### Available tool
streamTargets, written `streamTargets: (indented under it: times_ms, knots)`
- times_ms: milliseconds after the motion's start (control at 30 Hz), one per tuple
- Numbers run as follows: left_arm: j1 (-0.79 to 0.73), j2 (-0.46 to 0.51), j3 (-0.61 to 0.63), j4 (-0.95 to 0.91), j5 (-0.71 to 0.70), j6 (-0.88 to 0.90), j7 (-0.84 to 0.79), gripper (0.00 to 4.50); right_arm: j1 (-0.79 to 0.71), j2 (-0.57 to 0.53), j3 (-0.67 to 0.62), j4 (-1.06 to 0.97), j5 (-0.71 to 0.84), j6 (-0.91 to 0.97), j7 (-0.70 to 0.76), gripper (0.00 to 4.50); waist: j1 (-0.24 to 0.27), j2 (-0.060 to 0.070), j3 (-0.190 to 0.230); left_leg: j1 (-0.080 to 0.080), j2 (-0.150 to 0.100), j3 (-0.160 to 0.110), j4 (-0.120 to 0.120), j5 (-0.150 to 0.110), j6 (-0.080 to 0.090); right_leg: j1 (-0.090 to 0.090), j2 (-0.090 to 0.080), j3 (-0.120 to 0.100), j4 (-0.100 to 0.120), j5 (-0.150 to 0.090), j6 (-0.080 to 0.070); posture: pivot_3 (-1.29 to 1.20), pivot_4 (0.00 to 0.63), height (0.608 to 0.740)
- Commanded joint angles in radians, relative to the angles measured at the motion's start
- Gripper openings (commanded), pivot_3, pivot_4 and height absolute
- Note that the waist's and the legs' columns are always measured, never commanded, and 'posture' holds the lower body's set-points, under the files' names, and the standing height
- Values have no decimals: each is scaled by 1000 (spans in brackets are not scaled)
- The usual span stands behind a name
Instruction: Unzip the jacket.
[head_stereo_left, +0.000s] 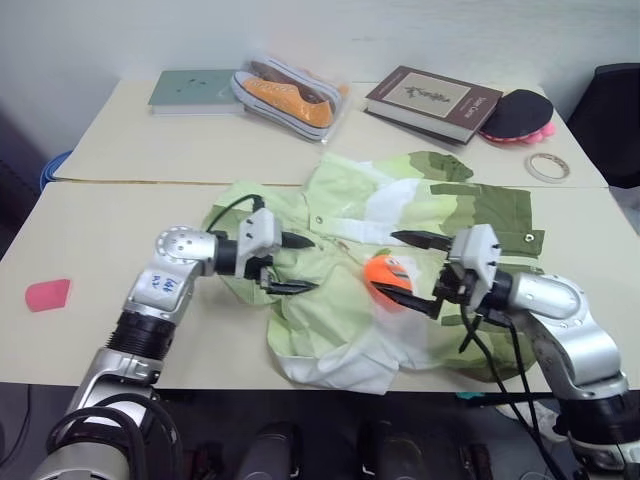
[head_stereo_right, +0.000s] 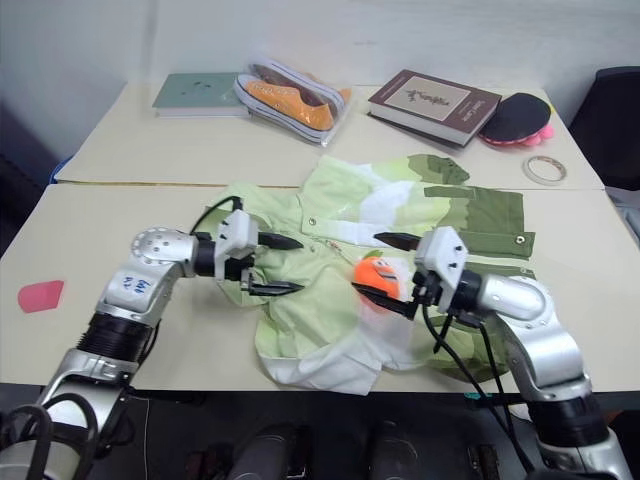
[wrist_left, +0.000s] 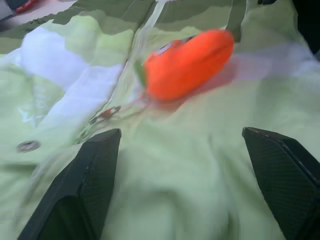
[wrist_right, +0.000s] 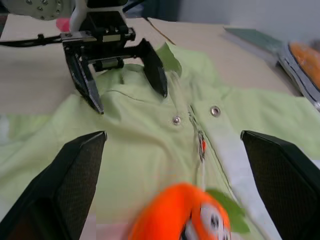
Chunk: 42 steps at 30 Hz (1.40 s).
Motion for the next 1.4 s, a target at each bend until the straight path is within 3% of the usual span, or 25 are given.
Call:
streamTargets:
  times_ms: [33, 267, 500, 600, 667, 900, 967, 1100, 1200, 1267, 1400]
  knots:
    - [-25, 20, 49, 28, 6, -43, 6, 4076, -46, -8, 62, 48, -72, -21, 40, 4500, 2, 0, 0, -1, 0, -1, 0, 0, 0, 0, 0, -1, 0, 0, 0, 0, 150, 740]
    - [-123, -88, 25, 196, 69, -174, 58, 4076, -149, -8, 120, 132, -195, 183, -65, 4500, 2, 0, 0, -6, -1, -3, 8, -1, 2, 0, -1, -4, 1, 0, 0, 0, 150, 740]
    - [-241, -184, 12, 475, 145, -246, 116, 4076, -113, -50, 126, 66, -198, 386, -62, 4500, 0, 0, 0, -6, -1, -3, 9, -1, 2, -1, 0, -6, 2, 0, 0, 0, 150, 740]
    - [-272, -198, -6, 645, 213, -296, 161, 4130, -86, -52, 106, 51, -182, 441, -64, 3914, -1, -1, 0, -6, -1, -3, 9, -1, 2, -1, 0, -7, 2, 0, 0, 0, 150, 740]
    - [-275, -200, -17, 710, 238, -303, 153, 4130, -79, -49, 75, 47, -168, 449, -75, 3252, -3, -1, 0, -6, -1, -2, 8, -1, 2, -1, 0, -7, 2, 0, 0, 0, 150, 740]
    - [-229, -185, -57, 786, 296, -261, 146, 4130, 0, -146, -109, 100, -152, 417, -75, 942, 1, -2, 0, -6, -1, -3, 9, -2, 3, -1, -1, -7, 2, 0, 1, 0, 150, 740]
    - [-209, -179, -58, 789, 300, -229, 154, 4130, 47, -205, -194, 160, -153, 391, -65, 491, 1, -2, -1, -5, -1, -3, 9, -2, 3, 0, -1, -7, 2, 0, 1, 0, 150, 740]
    - [-178, -170, -56, 782, 303, -177, 172, 4130, 117, -286, -319, 305, -152, 337, -52, 298, -2, -3, -4, 0, -1, -1, 7, -2, 3, 4, -1, -5, 2, 0, 1, 0, 150, 740]
    - [-153, -166, -49, 774, 301, -153, 186, 4130, 160, -358, -422, 555, -192, 203, -83, 297, -8, -3, -9, 7, 0, 0, 3, -2, 2, 9, -1, -4, 1, 0, 1, 0, 150, 740]
    - [-143, -162, -49, 768, 302, -138, 192, 4130, 156, -394, -466, 706, -211, 115, -122, 296, -14, -2, -11, 20, 0, 2, -5, -2, 2, 19, -2, -3, -5, 0, 1, 0, 150, 740]
    - [-133, -149, -37, 768, 307, -118, 233, 4130, 78, -463, -529, 1017, -233, -50, -242, 296, -29, 3, -15, 22, 2, 2, -6, -3, 0, 20, -6, 0, -10, 0, 1, 0, 150, 740]
